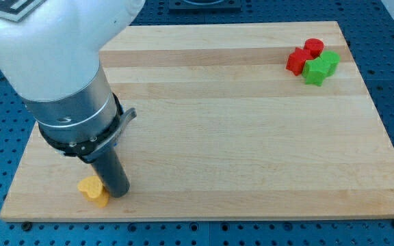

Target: Move the arm towards the top center of the board

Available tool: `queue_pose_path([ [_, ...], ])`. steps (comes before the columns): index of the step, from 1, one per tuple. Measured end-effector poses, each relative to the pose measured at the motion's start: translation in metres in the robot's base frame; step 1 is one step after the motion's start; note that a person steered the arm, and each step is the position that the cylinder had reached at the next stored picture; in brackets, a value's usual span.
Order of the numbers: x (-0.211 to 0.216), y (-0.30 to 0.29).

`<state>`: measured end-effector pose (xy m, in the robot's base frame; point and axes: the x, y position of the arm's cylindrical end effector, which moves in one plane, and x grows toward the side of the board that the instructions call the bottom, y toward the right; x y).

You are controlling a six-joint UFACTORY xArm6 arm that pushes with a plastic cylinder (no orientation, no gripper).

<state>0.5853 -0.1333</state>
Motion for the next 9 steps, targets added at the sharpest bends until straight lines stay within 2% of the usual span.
queue_pose_path([
  [2, -0.005, 0.030],
  [3, -0.049, 0.027],
  [7, -0.132, 0.030],
  [9, -0.154, 0.005],
])
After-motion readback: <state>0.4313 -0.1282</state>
